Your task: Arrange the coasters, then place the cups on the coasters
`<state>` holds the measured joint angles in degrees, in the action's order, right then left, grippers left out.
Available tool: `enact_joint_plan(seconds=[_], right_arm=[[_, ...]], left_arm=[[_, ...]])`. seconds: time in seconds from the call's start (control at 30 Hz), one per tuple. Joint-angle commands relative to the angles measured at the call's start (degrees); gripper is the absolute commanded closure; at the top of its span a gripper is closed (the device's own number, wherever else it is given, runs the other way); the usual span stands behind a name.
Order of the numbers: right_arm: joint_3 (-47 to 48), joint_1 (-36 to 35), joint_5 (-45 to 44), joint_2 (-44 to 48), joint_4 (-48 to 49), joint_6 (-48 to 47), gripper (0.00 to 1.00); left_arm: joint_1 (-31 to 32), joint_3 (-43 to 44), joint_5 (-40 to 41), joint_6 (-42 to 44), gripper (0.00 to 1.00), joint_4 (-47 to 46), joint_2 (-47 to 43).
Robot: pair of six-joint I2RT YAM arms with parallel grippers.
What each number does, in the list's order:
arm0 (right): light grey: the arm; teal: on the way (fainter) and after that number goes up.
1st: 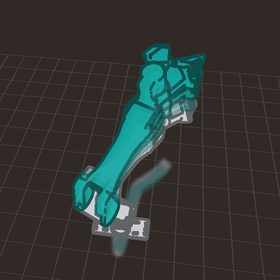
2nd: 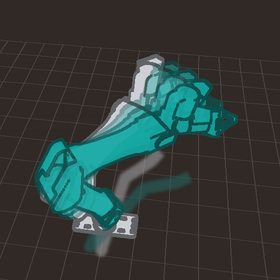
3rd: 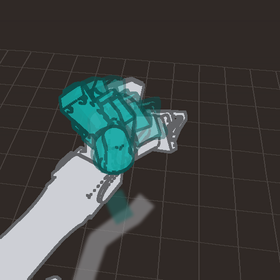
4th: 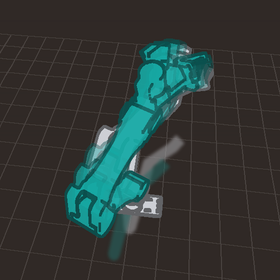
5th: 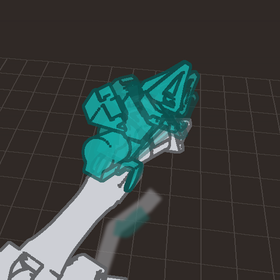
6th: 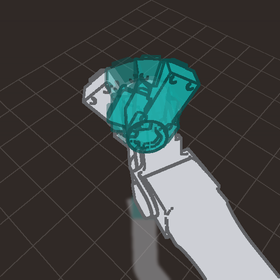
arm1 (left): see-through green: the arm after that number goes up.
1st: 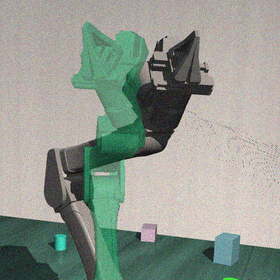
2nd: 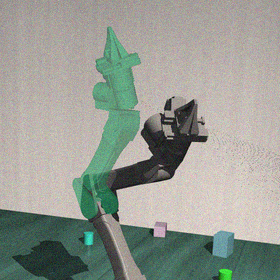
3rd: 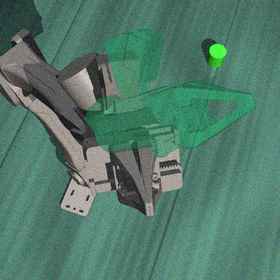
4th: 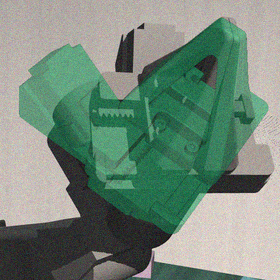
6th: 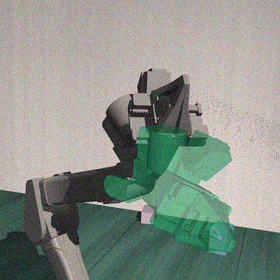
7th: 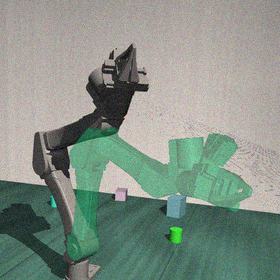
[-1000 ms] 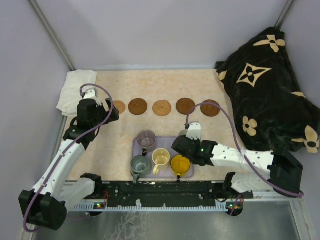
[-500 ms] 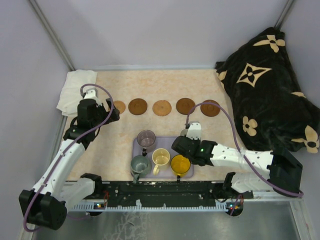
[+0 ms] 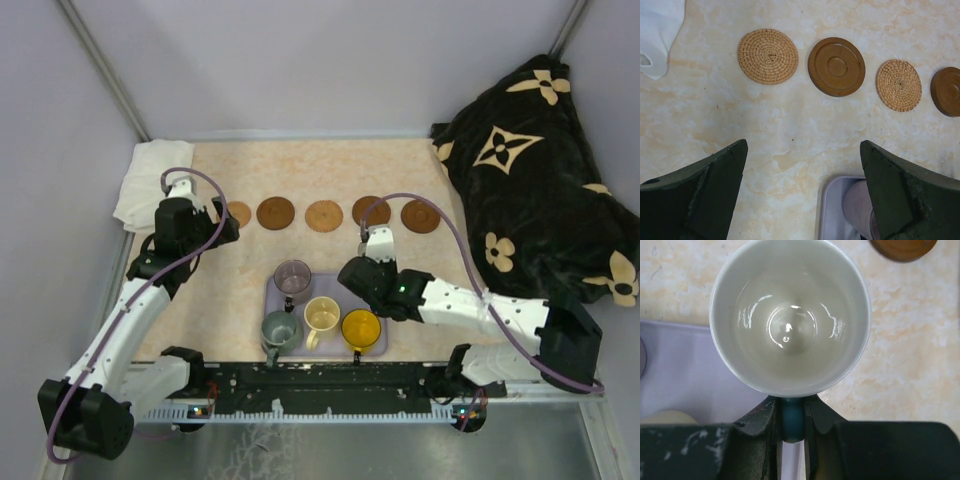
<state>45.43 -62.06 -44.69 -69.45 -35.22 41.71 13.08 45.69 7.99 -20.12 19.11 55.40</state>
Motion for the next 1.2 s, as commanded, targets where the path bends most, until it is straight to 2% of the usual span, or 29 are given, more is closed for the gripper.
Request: enact_joint_plan(seconds=[0.0,0.3,0.53,0.83,1.17], right_arm=[[5.79,2.84,-7.4,1.03,6.54,-10.05,1.0],[10.88,19.59,1.15,0.92,12.43,-21.23,1.0],[16.03,33.1,10.94,-4.95,16.91,-26.42,1.0],[13.29,41.98,19.91,-11.28,27.99,-30.95,1.0],[13.63,46.76,24.17,-14.31,30.98,-33.76,1.0]], left_arm=[[-0.16,0.79,-0.18,0.04,0.01,-0.48,-0.46],[-0.16,0.6,-1.21,-0.18,0.01,-0.72,-0.57],[-0.16,0.69,-1.12,0.03,0.01,-1.01,-0.36],[-0.16,0.6,-0.54,0.61,0.01,-1.21,-0.39],[-0.15,0.58,0.95,1.11,0.01,-0.14,-1.01]])
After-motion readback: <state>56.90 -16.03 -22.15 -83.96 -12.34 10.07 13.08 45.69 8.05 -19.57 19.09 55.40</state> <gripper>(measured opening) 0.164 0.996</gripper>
